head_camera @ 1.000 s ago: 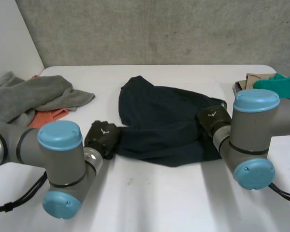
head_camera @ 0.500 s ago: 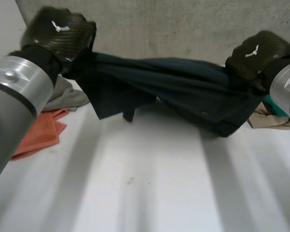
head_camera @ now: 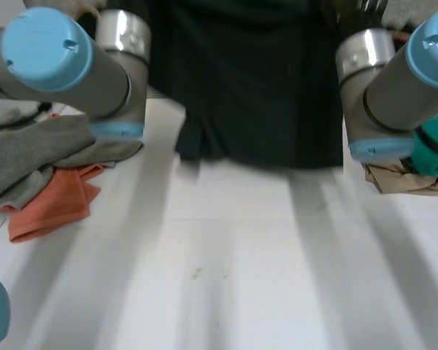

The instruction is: Fold the laundry.

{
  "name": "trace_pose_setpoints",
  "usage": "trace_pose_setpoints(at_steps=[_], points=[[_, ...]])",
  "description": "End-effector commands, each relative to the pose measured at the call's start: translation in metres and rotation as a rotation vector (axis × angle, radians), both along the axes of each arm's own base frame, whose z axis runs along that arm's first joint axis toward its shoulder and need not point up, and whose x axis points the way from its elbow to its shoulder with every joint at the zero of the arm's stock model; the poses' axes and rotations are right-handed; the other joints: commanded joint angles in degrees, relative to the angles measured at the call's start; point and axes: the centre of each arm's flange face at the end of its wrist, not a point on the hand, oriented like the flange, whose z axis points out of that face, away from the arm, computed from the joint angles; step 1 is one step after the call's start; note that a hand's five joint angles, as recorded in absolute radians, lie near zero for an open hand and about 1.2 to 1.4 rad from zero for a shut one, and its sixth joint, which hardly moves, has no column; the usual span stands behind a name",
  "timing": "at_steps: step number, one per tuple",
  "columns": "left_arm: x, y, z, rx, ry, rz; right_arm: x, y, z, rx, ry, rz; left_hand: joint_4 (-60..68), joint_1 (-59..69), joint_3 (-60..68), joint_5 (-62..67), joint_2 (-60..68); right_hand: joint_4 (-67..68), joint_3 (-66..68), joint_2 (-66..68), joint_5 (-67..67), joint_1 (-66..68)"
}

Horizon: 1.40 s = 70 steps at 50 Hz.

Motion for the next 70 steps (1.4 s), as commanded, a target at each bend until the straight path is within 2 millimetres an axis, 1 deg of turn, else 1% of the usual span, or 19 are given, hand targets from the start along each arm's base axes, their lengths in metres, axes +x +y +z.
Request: trace_pose_setpoints(at_steps=[1,9,13,14,15,17,21,23,26,32,38,43,46,49,52,56,60,64,70], points=[[0.004,0.006,0.005,-0.019,0.03,-0.004,0.004,0.005,0.024,-0.138,-0.052,0.035,11.3,15.1,11.8,14.1,11.5,11.3,14.1,13.6,12.3,17.3],[0.015,0.015,-0.067,0.256,-0.043,-0.039,0.004,0.007,-0.036,0.171,0.018,0.098,11.3,15.1,11.8,14.1,11.5,11.3,14.1,13.6,12.3,17.3],[0.021,0.028,-0.12,0.408,-0.12,-0.04,0.001,0.007,-0.088,0.365,0.069,0.106,11.3,15.1,11.8,14.1,11.5,11.3,14.1,13.6,12.3,17.3],[0.022,0.035,-0.142,0.469,-0.156,-0.04,0.003,0.01,-0.115,0.451,0.109,0.109,11.3,15.1,11.8,14.1,11.5,11.3,14.1,13.6,12.3,17.3],[0.022,0.035,-0.142,0.469,-0.156,-0.04,0.003,0.013,-0.129,0.494,0.13,0.112,11.3,15.1,11.8,14.1,11.5,11.3,14.1,13.6,12.3,17.3],[0.028,0.052,-0.182,0.584,-0.221,-0.042,0.001,0.02,-0.163,0.612,0.185,0.107,11.3,15.1,11.8,14.1,11.5,11.3,14.1,13.6,12.3,17.3],[0.037,0.076,-0.221,0.717,-0.297,-0.043,-0.007,0.035,-0.201,0.76,0.245,0.092,11.3,15.1,11.8,14.1,11.5,11.3,14.1,13.6,12.3,17.3],[0.042,0.087,-0.233,0.767,-0.329,-0.044,-0.012,0.042,-0.207,0.804,0.262,0.085,11.3,15.1,11.8,14.1,11.5,11.3,14.1,13.6,12.3,17.3],[0.055,0.106,-0.23,0.823,-0.36,-0.037,-0.023,0.059,-0.216,0.911,0.301,0.073,11.3,15.1,11.8,14.1,11.5,11.3,14.1,13.6,12.3,17.3],[0.077,0.147,-0.206,0.888,-0.401,-0.04,-0.051,0.106,-0.194,1.097,0.372,0.039,11.3,15.1,11.8,14.1,11.5,11.3,14.1,13.6,12.3,17.3],[0.115,0.229,-0.183,1.095,-0.569,-0.063,-0.082,0.162,-0.178,1.25,0.481,-0.013,11.3,15.1,11.8,14.1,11.5,11.3,14.1,13.6,12.3,17.3],[0.133,0.289,-0.186,1.314,-0.777,-0.136,-0.104,0.204,-0.176,1.353,0.652,-0.019,11.3,15.1,11.8,14.1,11.5,11.3,14.1,13.6,12.3,17.3],[0.135,0.325,-0.187,1.371,-0.911,-0.226,-0.11,0.22,-0.176,1.387,0.686,-0.009,11.3,15.1,11.8,14.1,11.5,11.3,14.1,13.6,12.3,17.3],[0.134,0.344,-0.186,1.368,-0.985,-0.291,-0.113,0.226,-0.179,1.401,0.699,-0.006,11.3,15.1,11.8,14.1,11.5,11.3,14.1,13.6,12.3,17.3],[0.128,0.338,-0.184,1.343,-0.967,-0.293,-0.114,0.226,-0.18,1.403,0.702,-0.007,11.3,15.1,11.8,14.1,11.5,11.3,14.1,13.6,12.3,17.3],[0.105,0.306,-0.186,1.28,-0.894,-0.273,-0.107,0.209,-0.172,1.321,0.629,-0.004,11.3,15.1,11.8,14.1,11.5,11.3,14.1,13.6,12.3,17.3],[0.084,0.236,-0.187,1.192,-0.744,-0.166,-0.099,0.178,-0.161,1.188,0.491,-0.017,11.3,15.1,11.8,14.1,11.5,11.3,14.1,13.6,12.3,17.3],[0.069,0.183,-0.188,1.094,-0.635,-0.085,-0.091,0.153,-0.161,1.11,0.388,-0.016,11.3,15.1,11.8,14.1,11.5,11.3,14.1,13.6,12.3,17.3],[0.051,0.132,-0.182,0.92,-0.476,0.017,-0.073,0.122,-0.177,1.035,0.33,-0.005,11.3,15.1,11.8,14.1,11.5,11.3,14.1,13.6,12.3,17.3]])
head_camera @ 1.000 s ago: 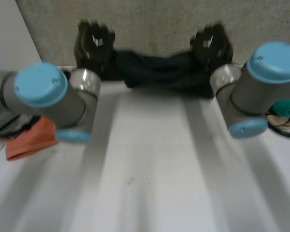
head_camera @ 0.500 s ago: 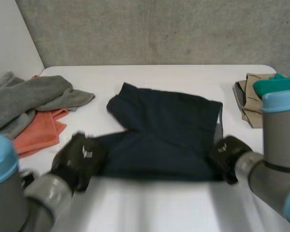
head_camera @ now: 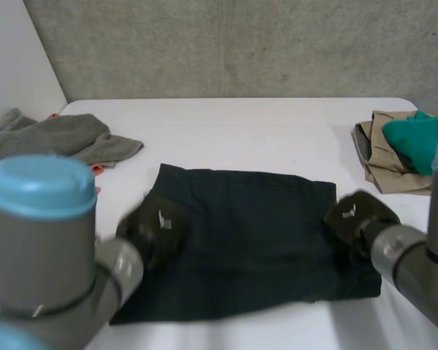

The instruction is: Fold the laundry.

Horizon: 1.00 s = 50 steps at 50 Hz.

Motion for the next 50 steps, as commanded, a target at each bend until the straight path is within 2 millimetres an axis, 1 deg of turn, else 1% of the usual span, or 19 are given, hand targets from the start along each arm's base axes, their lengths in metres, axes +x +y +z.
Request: trace_pose_setpoints(at_steps=[1,8,9,13,18,22,24,25,26,27,28,29,31,35,36,40,42,47,50], points=[[-0.023,-0.08,0.005,-0.286,0.157,0.162,0.023,-0.047,-0.017,-0.136,-0.101,-0.019,11.2,15.1,11.7,12.6,11.4,11.3,14.1,13.6,12.0,17.3],[-0.046,-0.114,-0.014,-0.455,0.223,0.155,0.038,-0.09,-0.031,-0.286,-0.146,-0.053,11.2,15.1,11.7,12.6,11.4,11.3,14.1,13.6,12.0,17.3],[-0.051,-0.121,-0.022,-0.491,0.213,0.148,0.041,-0.099,-0.035,-0.311,-0.147,-0.059,11.2,15.1,11.7,12.6,11.4,11.3,14.1,13.6,12.0,17.3],[-0.061,-0.139,-0.039,-0.576,0.159,0.143,0.049,-0.117,-0.048,-0.36,-0.152,-0.056,11.2,15.1,11.7,12.6,11.4,11.3,14.1,13.6,12.0,17.3],[-0.062,-0.156,-0.057,-0.615,0.117,0.146,0.056,-0.132,-0.062,-0.407,-0.133,-0.042,11.2,15.1,11.7,12.6,11.4,11.3,14.1,13.6,12.0,17.3],[-0.067,-0.162,-0.06,-0.643,0.137,0.149,0.061,-0.143,-0.062,-0.488,-0.156,-0.039,11.2,15.1,11.7,12.6,11.4,11.3,14.1,13.6,12.0,17.3],[-0.07,-0.166,-0.055,-0.674,0.163,0.156,0.064,-0.15,-0.056,-0.556,-0.188,-0.042,11.2,15.1,11.7,12.6,11.4,11.3,14.1,13.6,12.0,17.3],[-0.071,-0.165,-0.053,-0.683,0.172,0.155,0.065,-0.151,-0.054,-0.575,-0.2,-0.043,11.2,15.1,11.7,12.6,11.4,4.3,7.2,6.7,5.1,10.4],[-0.072,-0.166,-0.053,-0.69,0.178,0.156,0.065,-0.153,-0.052,-0.596,-0.209,-0.047,1.8,5.6,2.2,3.1,1.9,-12.9,-10.0,-10.6,-12.1,-6.8],[-0.072,-0.166,-0.053,-0.694,0.18,0.156,0.065,-0.155,-0.05,-0.611,-0.217,-0.051,-14.8,-11.0,-14.4,-13.5,-14.6,-37.2,-34.3,-34.9,-36.4,-31.1],[-0.073,-0.164,-0.052,-0.698,0.187,0.153,0.066,-0.156,-0.045,-0.638,-0.224,-0.053,-52.9,-49.1,-52.5,-51.6,-52.8,-58.7,-55.9,-56.4,-58.0,-52.7],[-0.074,-0.162,-0.053,-0.699,0.19,0.146,0.066,-0.156,-0.043,-0.643,-0.226,-0.055,-58.8,-54.9,-58.3,-57.4,-58.6,-58.7,-55.9,-56.4,-58.0,-52.7],[-0.076,-0.158,-0.051,-0.699,0.195,0.131,0.064,-0.157,-0.038,-0.645,-0.238,-0.069,-58.5,-54.7,-58.1,-57.2,-58.4,-58.7,-55.9,-56.4,-58.0,-52.7],[-0.08,-0.145,-0.05,-0.688,0.202,0.094,0.056,-0.152,-0.013,-0.663,-0.29,-0.121,-58.8,-54.9,-58.3,-57.4,-58.6,-58.7,-55.9,-56.4,-58.0,-52.7],[-0.079,-0.142,-0.043,-0.694,0.209,0.091,0.052,-0.146,0.0,-0.658,-0.324,-0.138,-58.8,-54.9,-58.3,-57.4,-58.6,-58.7,-55.9,-56.4,-58.0,-52.7],[-0.072,-0.134,-0.035,-0.687,0.204,0.093,0.037,-0.129,0.017,-0.547,-0.357,-0.158,-58.8,-54.9,-58.3,-57.4,-58.6,-58.7,-55.9,-56.4,-58.0,-52.7],[-0.069,-0.13,-0.036,-0.675,0.194,0.092,0.03,-0.122,0.017,-0.466,-0.358,-0.166,-58.8,-54.9,-58.3,-57.4,-58.6,-58.7,-55.9,-56.4,-58.0,-52.7],[-0.056,-0.112,-0.031,-0.638,0.2,0.092,0.01,-0.089,0.009,-0.147,-0.4,-0.193,-58.8,-54.9,-58.3,-57.4,-58.6,-58.7,-55.9,-56.4,-58.0,-52.7],[-0.05,-0.101,-0.035,-0.58,0.237,0.087,0.003,-0.08,0.003,-0.052,-0.418,-0.204,-58.7,-54.9,-58.3,-57.4,-58.5,-58.7,-55.9,-56.4,-58.0,-52.7]])
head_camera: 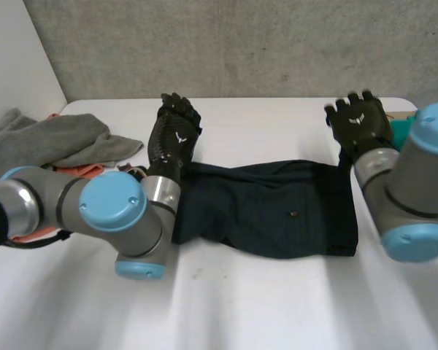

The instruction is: Fold the laundry.

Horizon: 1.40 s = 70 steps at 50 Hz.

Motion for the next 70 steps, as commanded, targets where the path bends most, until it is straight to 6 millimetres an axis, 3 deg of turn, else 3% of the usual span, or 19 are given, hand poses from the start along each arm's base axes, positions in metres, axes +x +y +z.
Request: trace_pose_setpoints(at_steps=[1,7,10,18,25,34,41,46,52,57,60,64,65,67,70], points=[[0.016,0.025,-0.004,0.095,0.046,-0.029,-0.021,0.035,-0.015,0.339,-0.09,0.064,-1.3,-0.8,-1.8,-2.4,-1.4,-1.7,-1.8,-2.2,-2.4,-3.0],[0.018,0.033,-0.006,0.138,0.091,-0.045,-0.019,0.026,-0.015,0.306,-0.122,0.12,0.0,0.5,-0.5,-1.1,-0.1,-0.6,-0.7,-1.1,-1.3,-1.9],[0.019,0.034,-0.01,0.152,0.083,-0.042,-0.024,0.018,-0.025,0.326,-0.122,0.088,0.7,1.2,0.2,-0.4,0.6,9.8,9.7,9.4,9.1,8.5],[0.031,0.039,-0.032,0.239,0.021,-0.021,-0.035,0.04,-0.06,0.467,-0.093,0.059,0.9,1.4,0.4,-0.2,0.8,17.2,17.1,16.8,16.5,15.9],[0.045,0.015,-0.049,0.255,-0.02,0.045,-0.039,0.059,-0.081,0.497,-0.082,0.059,0.9,1.4,0.4,-0.2,0.8,16.1,15.9,15.6,15.3,14.8],[0.052,0.01,-0.049,0.245,-0.052,0.07,-0.035,0.059,-0.082,0.425,-0.089,0.076,0.7,1.2,0.2,-0.4,0.6,9.1,9.0,8.7,8.4,7.9],[0.053,0.016,-0.028,0.213,-0.019,0.064,-0.034,0.053,-0.087,0.382,-0.074,0.077,0.4,0.9,-0.1,-0.7,0.3,19.7,19.6,19.3,19.0,18.4],[0.055,0.018,-0.01,0.18,0.005,0.065,-0.04,0.046,-0.091,0.339,0.004,0.043,0.4,0.9,-0.1,-0.7,0.3,68.2,68.0,67.7,67.5,66.9],[0.058,0.025,0.02,0.125,0.051,0.059,-0.049,0.041,-0.084,0.294,0.063,-0.016,-0.1,0.4,-0.6,-1.2,-0.2,68.3,68.2,67.8,67.6,67.0],[0.062,0.031,0.041,0.097,0.102,0.053,-0.075,0.026,-0.049,0.172,0.173,-0.075,-0.3,0.2,-0.8,-1.4,-0.4,68.3,68.2,67.8,67.6,67.0],[0.065,0.036,0.05,0.1,0.134,0.048,-0.08,0.02,-0.04,0.116,0.281,-0.082,-0.5,0.0,-1.0,-1.6,-0.6,68.3,68.2,67.8,67.6,67.0],[0.069,0.042,0.051,0.138,0.154,0.044,-0.052,0.024,-0.024,-0.007,0.418,0.029,-0.5,0.0,-1.0,-1.6,-0.6,68.3,68.2,67.8,67.6,67.0],[0.07,0.044,0.05,0.156,0.161,0.042,-0.029,0.033,-0.016,-0.07,0.449,0.104,-0.5,0.0,-1.0,-1.6,-0.6,68.3,68.2,67.8,67.6,67.0],[0.07,0.046,0.049,0.173,0.166,0.041,-0.004,0.045,-0.01,-0.134,0.465,0.194,-0.5,0.0,-1.0,-1.6,-0.6,68.3,68.2,67.8,67.6,67.0],[0.073,0.048,0.047,0.199,0.172,0.044,0.043,0.07,-0.013,-0.22,0.484,0.378,-0.5,0.0,-1.0,-1.6,-0.6,68.3,68.2,67.8,67.6,67.0]])
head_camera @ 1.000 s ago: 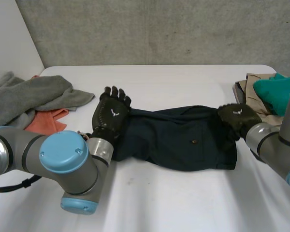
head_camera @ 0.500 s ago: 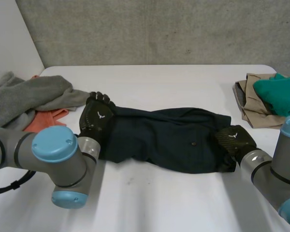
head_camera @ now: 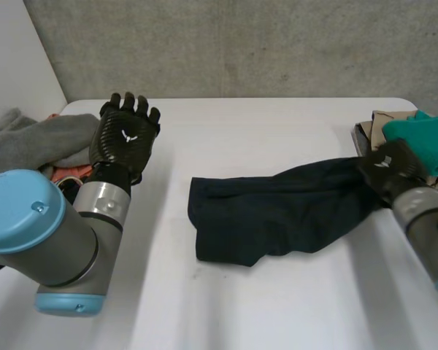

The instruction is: Fold the laundry.

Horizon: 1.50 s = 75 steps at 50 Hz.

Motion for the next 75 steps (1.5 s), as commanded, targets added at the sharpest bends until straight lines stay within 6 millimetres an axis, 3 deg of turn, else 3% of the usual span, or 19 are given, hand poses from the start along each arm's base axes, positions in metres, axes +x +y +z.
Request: trace_pose_setpoints(at_steps=[1,3,7,12,14,15,18,22,24,26,28,33,34,38,47,56,63,70,75], points=[[0.004,0.006,-0.005,0.067,0.02,-0.003,0.098,0.05,0.006,-0.14,0.091,0.408,-0.5,0.0,-1.0,-1.6,-0.6,11.5,12.3,12.8,13.7,18.7],[0.005,0.008,-0.006,0.077,0.021,-0.003,0.125,0.072,-0.009,-0.149,0.128,0.574,-0.5,0.0,-1.0,-1.6,-0.6,11.5,12.3,12.8,13.7,18.7],[0.007,0.009,-0.008,0.085,0.018,0.0,0.154,0.105,-0.037,-0.156,0.192,0.799,-0.5,0.0,-1.0,-1.6,-0.6,11.5,12.3,12.8,13.7,18.7],[0.007,0.01,-0.008,0.086,0.018,0.0,0.165,0.116,-0.051,-0.143,0.194,0.901,-0.5,0.0,-1.0,-1.6,-0.6,5.9,6.7,7.2,8.1,13.0],[0.007,0.009,-0.008,0.085,0.02,0.0,0.167,0.118,-0.048,-0.152,0.175,0.911,-0.5,0.0,-1.0,-1.6,-0.6,-7.5,-6.7,-6.2,-5.3,-0.4],[0.006,0.009,-0.007,0.081,0.022,-0.002,0.168,0.119,-0.046,-0.142,0.153,0.911,-0.5,0.0,-1.0,-1.6,-0.6,-31.3,-30.5,-30.0,-29.0,-24.1],[0.005,0.007,-0.004,0.068,0.03,-0.004,0.166,0.116,-0.037,-0.11,0.077,0.884,-0.5,0.0,-1.0,-1.6,-0.6,-58.4,-57.5,-57.1,-56.1,-51.2],[-0.001,0.002,0.008,0.029,0.053,-0.011,0.153,0.112,0.016,0.008,-0.264,0.792,-0.5,0.0,-1.0,-1.6,-0.6,-58.5,-57.7,-57.2,-56.3,-51.3],[-0.007,0.0,0.019,0.002,0.084,-0.025,0.143,0.104,0.031,0.063,-0.395,0.741,-0.5,0.0,-1.0,-1.6,-0.6,-58.5,-57.7,-57.2,-56.3,-51.3],[-0.013,0.001,0.027,-0.012,0.116,-0.046,0.122,0.081,0.048,0.116,-0.569,0.628,-0.3,0.2,-0.8,-1.4,-0.4,-58.5,-57.7,-57.2,-56.3,-51.3],[-0.027,0.004,0.038,-0.026,0.176,-0.09,0.107,0.064,0.055,0.153,-0.667,0.548,-0.1,0.4,-0.6,-1.2,-0.2,-58.5,-57.7,-57.2,-56.3,-51.3],[-0.056,0.005,0.04,0.002,0.262,-0.175,0.067,0.035,0.065,0.232,-0.848,0.297,0.2,0.7,-0.3,-0.9,0.1,-58.5,-57.7,-57.2,-56.3,-51.3],[-0.068,0.01,0.039,0.016,0.277,-0.219,0.052,0.026,0.063,0.258,-0.864,0.194,0.4,0.9,-0.1,-0.7,0.3,-58.5,-57.7,-57.2,-56.3,-51.3],[-0.098,0.024,0.024,0.08,0.268,-0.345,0.033,0.01,0.052,0.309,-0.848,0.04,0.4,0.9,-0.1,-0.7,0.3,-58.5,-57.7,-57.2,-56.3,-51.3],[-0.131,0.026,-0.018,0.26,0.216,-0.435,0.036,-0.009,0.021,0.405,-0.807,-0.013,0.9,1.4,0.4,-0.2,0.8,-58.5,-57.7,-57.2,-56.3,-51.3],[-0.113,0.013,-0.047,0.39,0.116,-0.233,0.056,-0.013,-0.004,0.568,-0.787,0.093,1.9,2.4,1.4,0.8,1.8,-58.5,-57.7,-57.2,-56.3,-51.3],[-0.087,0.017,-0.065,0.497,0.025,-0.115,0.092,0.004,-0.03,0.641,-0.673,0.145,1.6,2.1,1.1,0.4,1.4,-58.5,-57.7,-57.2,-56.3,-51.3],[-0.082,0.019,-0.08,0.55,-0.022,-0.095,0.094,-0.001,-0.057,0.562,-0.458,0.079,1.7,2.2,1.2,0.6,1.6,-58.5,-57.7,-57.2,-56.3,-51.3],[-0.077,0.014,-0.088,0.56,-0.05,-0.077,0.094,-0.004,-0.062,0.516,-0.373,0.077,1.9,2.4,1.4,0.8,1.8,-58.5,-57.7,-57.2,-56.3,-51.3]])
